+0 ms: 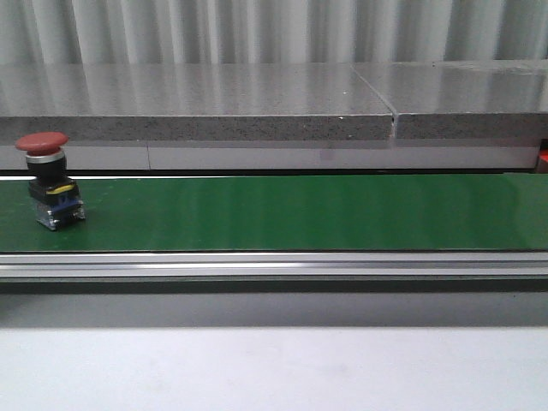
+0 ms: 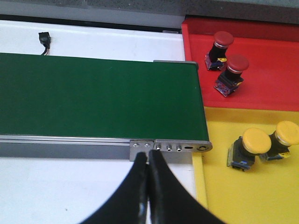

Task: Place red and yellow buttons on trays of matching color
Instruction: 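Grasp a yellow push-button on the table with the left gripper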

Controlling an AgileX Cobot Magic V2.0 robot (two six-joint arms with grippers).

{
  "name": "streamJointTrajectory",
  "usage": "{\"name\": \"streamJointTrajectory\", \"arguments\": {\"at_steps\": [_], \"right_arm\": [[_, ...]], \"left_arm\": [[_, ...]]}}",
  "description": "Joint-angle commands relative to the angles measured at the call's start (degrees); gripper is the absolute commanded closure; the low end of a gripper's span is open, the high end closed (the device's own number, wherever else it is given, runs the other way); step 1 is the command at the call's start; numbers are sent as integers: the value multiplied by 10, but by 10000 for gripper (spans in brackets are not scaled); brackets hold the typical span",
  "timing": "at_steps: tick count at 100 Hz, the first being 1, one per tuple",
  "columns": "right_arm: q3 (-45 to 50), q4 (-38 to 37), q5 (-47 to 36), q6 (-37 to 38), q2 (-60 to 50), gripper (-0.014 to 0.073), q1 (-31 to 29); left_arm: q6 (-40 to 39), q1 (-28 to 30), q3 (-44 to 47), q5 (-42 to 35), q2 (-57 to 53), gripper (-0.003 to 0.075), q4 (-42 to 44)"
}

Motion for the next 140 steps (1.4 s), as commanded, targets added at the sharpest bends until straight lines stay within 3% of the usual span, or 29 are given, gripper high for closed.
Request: {"name": "streamJointTrajectory", "arguments": {"at_steps": [1,13,42,64,96,140], "right_arm": [[-14,0,-36,-5,2,664,-1],[-14,0,-36,-5,2,664,-1],[-14,0,-36,-5,2,664,-1],[-14,0,-36,-5,2,664,-1],[-14,0,-36,-5,2,664,-1],[-14,0,-36,-5,2,664,-1]], "left_arm": [[-4,0,-17,-5,-30,625,-10],[-4,-1,-17,14,-46,741,-12],[0,-22,-17,53,-145,740,-17],[25,-94,-17,93,-220,740,-6],[29,-196,-5,128,-229,740,57],[29,-207,1,139,-219,740,72]]}}
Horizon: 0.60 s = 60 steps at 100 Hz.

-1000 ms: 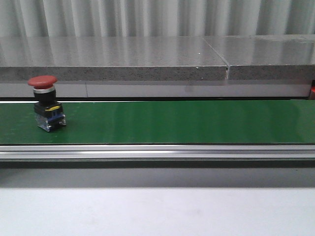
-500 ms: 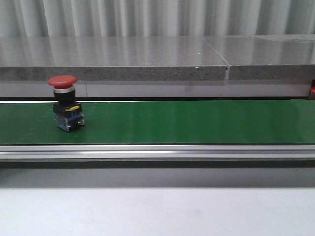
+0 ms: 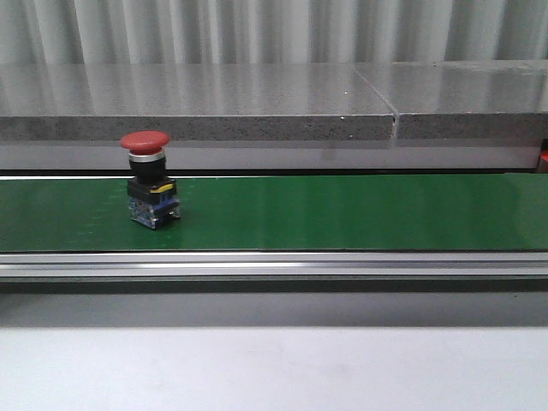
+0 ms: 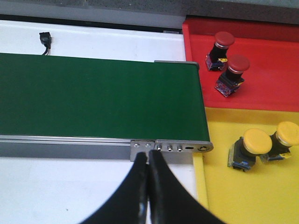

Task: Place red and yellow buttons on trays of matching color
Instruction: 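Grasp a yellow push-button on the table with the left gripper, then set the yellow push-button on the belt and release the left gripper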

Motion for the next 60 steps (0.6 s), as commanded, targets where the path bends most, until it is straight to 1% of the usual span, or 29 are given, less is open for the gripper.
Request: {"name": "streamJointTrajectory", "arguments": {"at_steps": [1,38,60], "right_arm": [[-14,0,-36,-5,2,664,-1],[-14,0,-36,-5,2,664,-1],[-14,0,-36,-5,2,664,-1]], "left_arm": [[1,-4,-14,-19,-20,740,-8],[1,-4,-12,-16,3,740,-8],[1,-4,0,-35,3,740,-8]]}}
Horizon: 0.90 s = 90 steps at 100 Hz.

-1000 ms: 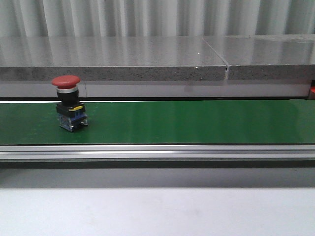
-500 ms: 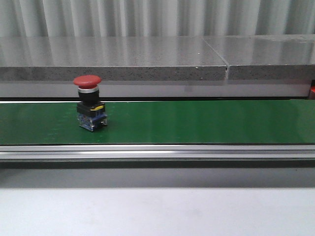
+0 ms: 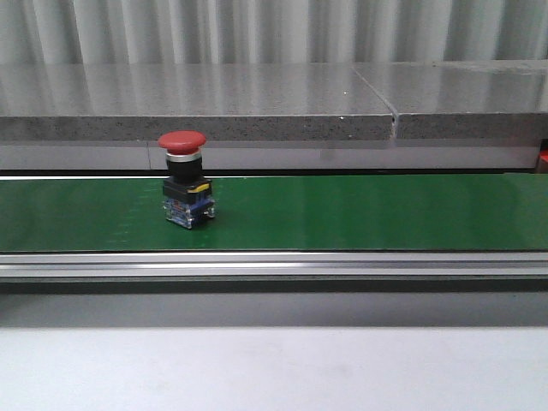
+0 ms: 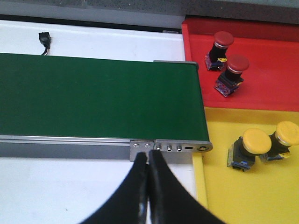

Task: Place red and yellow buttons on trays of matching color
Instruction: 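Set the yellow push-button on the belt and release the left gripper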

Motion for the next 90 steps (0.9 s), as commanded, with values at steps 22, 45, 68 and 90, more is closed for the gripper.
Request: {"name": "streamJointTrajectory", "arguments": {"at_steps": [22,45,68,90], "right_arm": [[-14,0,-36,-5,2,664,-1],[-14,0,-36,-5,2,664,-1],[-14,0,-36,-5,2,664,-1],[-14,0,-36,-5,2,664,-1]], "left_arm": [[-1,-4,10,-50,-20,740,-11],[-1,-4,12,-49,-20,739,-17],[0,-5,12,-33,-20,550,-19],[9,-29,12,-33,-20,164,-19]]}}
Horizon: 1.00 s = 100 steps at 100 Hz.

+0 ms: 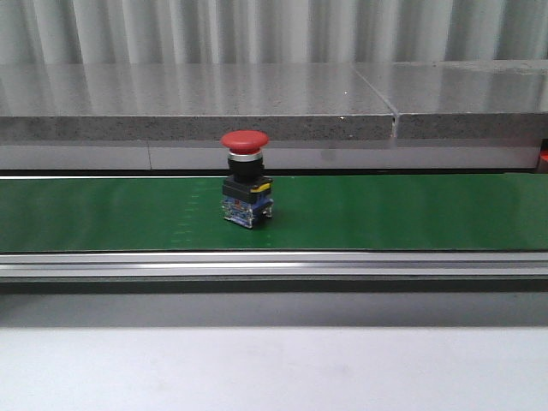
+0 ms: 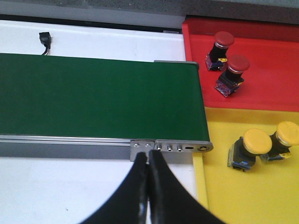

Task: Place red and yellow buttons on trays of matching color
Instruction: 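Set the yellow push-button on the belt and release the left gripper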

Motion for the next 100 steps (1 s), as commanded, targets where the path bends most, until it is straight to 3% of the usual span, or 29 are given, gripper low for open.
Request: {"name": "streamJointTrajectory", "arguments": {"at_steps": [1,11,33,65,100], "right_arm": [[-14,0,-36,-5,2,664,-1],[-14,0,-36,-5,2,664,-1],[-14,0,-36,-5,2,664,-1],[-14,0,-36,-5,2,664,-1],[-14,0,-36,-5,2,664,-1]], "left_arm": [[4,-15,-12,-12,-20,145,-13],[6,-24,-18,-9,-21,74,-13],[8,-31,-34,-1,-52,76,-11],[10,-32,-33,-33,-182,79,-16],[20,-101,41,-108,-343,79,-17]]}}
